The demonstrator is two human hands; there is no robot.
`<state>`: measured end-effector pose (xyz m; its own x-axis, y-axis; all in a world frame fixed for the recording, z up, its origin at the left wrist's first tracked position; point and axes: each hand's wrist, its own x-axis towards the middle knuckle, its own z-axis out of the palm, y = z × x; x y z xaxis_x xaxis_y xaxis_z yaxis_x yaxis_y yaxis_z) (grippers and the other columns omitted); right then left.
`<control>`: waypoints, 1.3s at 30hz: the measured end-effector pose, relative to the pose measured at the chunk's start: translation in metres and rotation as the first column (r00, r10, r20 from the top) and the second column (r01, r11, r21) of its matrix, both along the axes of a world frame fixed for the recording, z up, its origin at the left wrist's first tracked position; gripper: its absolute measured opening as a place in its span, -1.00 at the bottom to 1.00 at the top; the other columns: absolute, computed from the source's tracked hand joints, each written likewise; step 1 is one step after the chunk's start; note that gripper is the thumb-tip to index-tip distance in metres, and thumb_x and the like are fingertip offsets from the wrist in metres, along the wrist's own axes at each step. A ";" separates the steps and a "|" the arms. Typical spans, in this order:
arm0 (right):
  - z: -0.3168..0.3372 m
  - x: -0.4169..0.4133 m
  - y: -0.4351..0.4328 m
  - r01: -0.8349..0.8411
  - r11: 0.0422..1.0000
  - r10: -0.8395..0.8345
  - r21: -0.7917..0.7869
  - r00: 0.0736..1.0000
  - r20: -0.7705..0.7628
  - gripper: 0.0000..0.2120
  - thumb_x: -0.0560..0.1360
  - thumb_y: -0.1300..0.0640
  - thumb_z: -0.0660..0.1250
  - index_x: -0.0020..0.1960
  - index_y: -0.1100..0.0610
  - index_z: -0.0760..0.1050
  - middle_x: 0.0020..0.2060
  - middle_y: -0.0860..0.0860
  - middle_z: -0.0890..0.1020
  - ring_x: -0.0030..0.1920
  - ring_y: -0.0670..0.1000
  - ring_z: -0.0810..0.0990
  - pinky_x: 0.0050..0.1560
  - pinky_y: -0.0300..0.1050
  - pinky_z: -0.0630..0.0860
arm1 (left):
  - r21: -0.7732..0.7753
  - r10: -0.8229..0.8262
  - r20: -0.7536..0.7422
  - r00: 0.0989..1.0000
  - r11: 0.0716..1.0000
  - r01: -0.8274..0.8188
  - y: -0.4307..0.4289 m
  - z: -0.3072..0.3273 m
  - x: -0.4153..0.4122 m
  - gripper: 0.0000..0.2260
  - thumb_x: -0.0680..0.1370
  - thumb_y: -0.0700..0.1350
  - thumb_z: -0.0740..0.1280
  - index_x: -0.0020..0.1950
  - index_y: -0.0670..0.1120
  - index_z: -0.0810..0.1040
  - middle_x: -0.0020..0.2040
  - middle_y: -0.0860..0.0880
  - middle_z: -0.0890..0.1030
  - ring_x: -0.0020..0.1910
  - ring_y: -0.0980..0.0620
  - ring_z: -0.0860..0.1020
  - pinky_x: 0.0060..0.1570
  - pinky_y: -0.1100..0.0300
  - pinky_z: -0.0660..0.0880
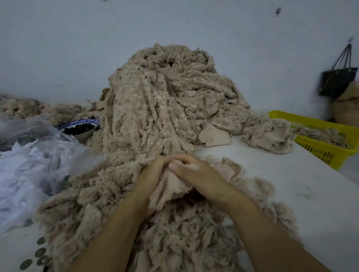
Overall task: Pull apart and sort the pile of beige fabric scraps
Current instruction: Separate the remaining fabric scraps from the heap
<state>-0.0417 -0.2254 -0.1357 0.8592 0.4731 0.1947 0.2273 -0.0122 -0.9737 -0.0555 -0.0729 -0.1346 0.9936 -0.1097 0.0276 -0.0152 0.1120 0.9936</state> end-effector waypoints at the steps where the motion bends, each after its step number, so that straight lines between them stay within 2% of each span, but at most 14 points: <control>1: 0.001 0.002 0.000 -0.022 1.000 0.023 0.013 0.999 -0.030 -0.77 0.44 -0.23 0.43 0.08 -0.26 0.62 0.09 -0.23 0.67 0.13 -0.18 0.63 0.13 -0.26 0.55 | -0.034 -0.017 -0.043 0.999 0.999 0.016 0.001 0.003 0.001 -0.56 0.63 0.05 0.16 -0.24 0.03 0.76 -0.21 -0.06 0.74 -0.23 0.09 0.71 -0.34 0.30 0.57; 7: -0.001 0.012 -0.008 0.170 0.984 -0.167 -0.052 0.985 0.054 -0.78 0.54 0.06 0.42 -0.27 -0.10 0.51 -0.37 -0.15 0.55 -0.36 -0.17 0.46 -0.34 -0.30 0.37 | -0.126 0.044 0.019 0.999 0.991 -0.042 -0.006 0.000 0.004 -0.44 0.50 0.37 0.23 -0.04 -0.08 0.75 -0.04 -0.14 0.74 -0.05 -0.04 0.71 -0.21 0.22 0.61; 9: 0.002 0.016 -0.015 0.230 0.952 -0.221 0.203 0.973 -0.067 -0.86 0.45 -0.05 0.46 -0.24 -0.08 0.56 -0.32 -0.08 0.59 -0.31 -0.10 0.54 -0.27 -0.21 0.45 | -0.155 0.026 0.071 0.997 0.988 -0.014 -0.006 -0.002 0.007 -0.41 0.57 0.34 0.10 -0.02 -0.07 0.75 -0.07 -0.12 0.73 -0.11 -0.02 0.71 -0.21 0.20 0.61; 11: 0.010 0.022 -0.034 0.311 0.644 -0.154 0.699 0.947 -0.281 -0.72 0.44 -0.17 0.40 0.01 0.01 0.61 -0.18 -0.01 0.65 -0.20 -0.07 0.65 -0.21 -0.15 0.57 | -0.072 0.046 0.111 0.993 0.997 -0.038 -0.009 -0.002 0.009 -0.36 0.57 0.34 0.04 -0.17 -0.07 0.75 -0.17 -0.13 0.71 -0.24 0.01 0.65 -0.24 0.19 0.56; 13: 0.006 0.031 -0.053 0.482 0.348 -0.111 0.804 0.873 -0.475 -0.44 0.57 -0.26 0.21 0.35 0.14 0.42 0.12 0.07 0.60 0.05 -0.01 0.68 0.00 -0.16 0.61 | 0.078 0.052 0.073 0.996 0.995 -0.057 -0.012 -0.006 0.009 -0.45 0.60 0.28 0.09 -0.16 -0.02 0.75 -0.16 -0.08 0.71 -0.21 0.01 0.64 -0.24 0.18 0.56; 16: -0.010 0.036 -0.049 0.735 0.534 -0.448 0.418 0.665 -0.598 -0.58 0.67 -0.14 0.11 0.26 0.18 0.44 0.13 0.08 0.57 -0.03 0.02 0.63 -0.03 -0.10 0.57 | 0.446 -0.081 0.180 0.980 0.895 -0.008 -0.015 -0.019 0.006 -0.78 0.64 0.16 0.23 0.03 0.22 0.67 -0.01 0.18 0.66 -0.09 0.19 0.64 -0.09 0.25 0.60; 19: -0.020 0.042 -0.043 0.815 0.572 -0.819 -0.090 0.564 -0.102 -0.86 0.64 0.07 0.16 0.08 0.06 0.47 0.11 0.06 0.59 -0.12 -0.05 0.53 -0.08 -0.07 0.52 | 0.739 -0.253 0.196 0.947 0.674 0.027 -0.018 -0.022 0.004 -0.73 0.58 0.18 0.32 0.28 0.24 0.52 0.14 0.31 0.46 0.02 0.42 0.48 -0.04 0.57 0.38; 22: -0.022 0.044 -0.044 0.728 0.608 -0.744 -0.318 0.662 0.092 -0.74 0.62 0.09 0.18 0.29 0.08 0.44 0.25 0.06 0.48 -0.09 -0.09 0.45 -0.12 -0.16 0.37 | 0.817 -0.261 0.159 0.952 0.576 0.022 -0.020 -0.023 0.007 -0.83 0.60 0.12 0.33 0.15 0.12 0.55 0.00 0.21 0.44 -0.07 0.26 0.46 -0.19 0.53 0.32; 24: -0.027 0.042 -0.043 0.669 0.603 -0.686 -0.434 0.713 0.147 -0.64 0.63 0.08 0.20 0.40 0.09 0.37 0.33 0.11 0.43 0.04 0.03 0.48 0.01 -0.08 0.42 | 0.797 -0.220 0.209 0.953 0.602 -0.036 -0.018 -0.025 0.008 -0.85 0.63 0.02 0.31 -0.14 0.11 0.48 -0.12 0.13 0.43 -0.19 0.23 0.43 -0.26 0.46 0.30; 28: -0.023 0.038 -0.031 0.534 0.451 -0.517 -0.715 0.809 0.279 -0.72 0.61 0.04 0.19 0.29 0.06 0.46 0.20 0.10 0.55 0.15 0.13 0.55 0.04 -0.03 0.48 | 0.665 -0.118 0.259 0.959 0.742 -0.088 -0.012 -0.026 0.010 -0.80 0.63 0.00 0.31 -0.13 -0.06 0.53 -0.16 0.00 0.52 -0.29 0.20 0.44 -0.26 0.43 0.37; 31: -0.021 0.036 -0.023 0.542 0.537 -0.476 -0.647 0.828 0.298 -0.87 0.63 0.06 0.20 -0.03 0.07 0.48 -0.03 0.05 0.62 -0.06 0.03 0.57 -0.14 -0.08 0.47 | 0.555 -0.072 0.245 0.967 0.828 -0.079 -0.011 -0.024 0.009 -0.79 0.63 -0.02 0.31 -0.20 0.01 0.52 -0.28 0.02 0.55 -0.36 0.19 0.49 -0.34 0.39 0.41; 35: -0.009 0.026 -0.018 0.596 0.795 -0.557 -0.113 0.791 0.252 -0.84 0.65 0.05 0.24 -0.12 -0.08 0.42 -0.26 -0.12 0.56 -0.30 -0.30 0.51 -0.37 -0.42 0.38 | 0.319 -0.053 0.173 0.984 0.948 -0.006 -0.015 -0.018 0.008 -0.86 0.56 0.20 0.34 -0.08 0.17 0.55 -0.19 0.17 0.60 -0.26 0.18 0.63 -0.29 0.26 0.58; 37: -0.003 0.021 -0.011 0.542 0.838 -0.543 0.062 0.818 0.189 -0.85 0.65 0.05 0.25 -0.09 -0.13 0.46 -0.25 -0.18 0.61 -0.27 -0.31 0.55 -0.34 -0.44 0.43 | 0.431 -0.116 0.178 0.977 0.902 0.029 -0.015 -0.017 0.006 -0.54 0.41 0.44 0.34 0.18 0.22 0.50 0.05 0.29 0.59 -0.04 0.30 0.62 -0.16 0.35 0.55; 39: -0.002 0.019 -0.006 0.488 0.859 -0.508 0.153 0.851 0.135 -0.87 0.65 0.05 0.25 -0.05 -0.10 0.51 -0.26 -0.24 0.63 -0.25 -0.25 0.59 -0.26 -0.35 0.51 | 0.436 -0.103 0.215 0.971 0.900 -0.002 -0.018 -0.021 0.007 -0.63 0.47 0.33 0.39 0.19 0.20 0.59 0.05 0.21 0.67 -0.02 0.26 0.64 -0.14 0.39 0.53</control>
